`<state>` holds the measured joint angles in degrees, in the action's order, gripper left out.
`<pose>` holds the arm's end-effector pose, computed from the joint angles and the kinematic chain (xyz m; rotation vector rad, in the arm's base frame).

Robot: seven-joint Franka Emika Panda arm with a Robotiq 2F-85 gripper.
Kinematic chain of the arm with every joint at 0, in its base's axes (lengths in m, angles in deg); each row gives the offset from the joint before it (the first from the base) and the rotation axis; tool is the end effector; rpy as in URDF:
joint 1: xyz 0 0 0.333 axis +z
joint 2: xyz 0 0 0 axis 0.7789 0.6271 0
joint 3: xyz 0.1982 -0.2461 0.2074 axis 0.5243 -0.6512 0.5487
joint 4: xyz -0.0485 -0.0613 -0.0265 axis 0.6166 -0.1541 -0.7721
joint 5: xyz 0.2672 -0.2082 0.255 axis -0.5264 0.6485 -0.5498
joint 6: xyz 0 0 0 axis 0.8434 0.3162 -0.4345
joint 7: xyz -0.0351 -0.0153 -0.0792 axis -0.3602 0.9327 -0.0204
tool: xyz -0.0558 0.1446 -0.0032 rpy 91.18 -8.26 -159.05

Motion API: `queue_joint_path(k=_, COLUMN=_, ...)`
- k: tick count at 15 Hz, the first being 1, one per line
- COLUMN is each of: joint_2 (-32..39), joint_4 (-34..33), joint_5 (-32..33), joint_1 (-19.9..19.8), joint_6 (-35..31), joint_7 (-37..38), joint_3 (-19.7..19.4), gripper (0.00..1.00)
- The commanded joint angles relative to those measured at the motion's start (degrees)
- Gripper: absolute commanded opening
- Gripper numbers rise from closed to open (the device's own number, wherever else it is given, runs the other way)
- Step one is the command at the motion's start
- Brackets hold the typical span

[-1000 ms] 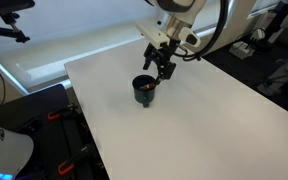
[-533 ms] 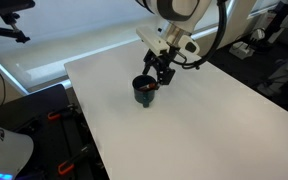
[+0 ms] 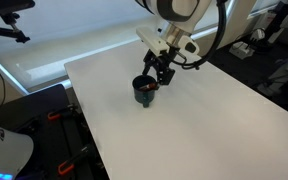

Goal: Put the marker on the table

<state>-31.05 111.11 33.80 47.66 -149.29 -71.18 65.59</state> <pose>0.6003 -0.0514 0.2154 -3.0341 0.2141 0.6335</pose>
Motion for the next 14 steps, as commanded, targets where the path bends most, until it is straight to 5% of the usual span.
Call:
queue_joint_path(k=1, joint_2=1.03, joint_4=-1.13, joint_5=-0.28, joint_1=-0.11, joint_6=0.74, joint_7=-0.65, joint_3=-0.11, gripper=1.0)
queue_joint_path(k=14, joint_2=6.33, joint_4=-5.54, joint_5=-0.19, joint_1=-1.3, joint_6=0.81, joint_7=-0.26, joint_3=-0.36, gripper=1.0)
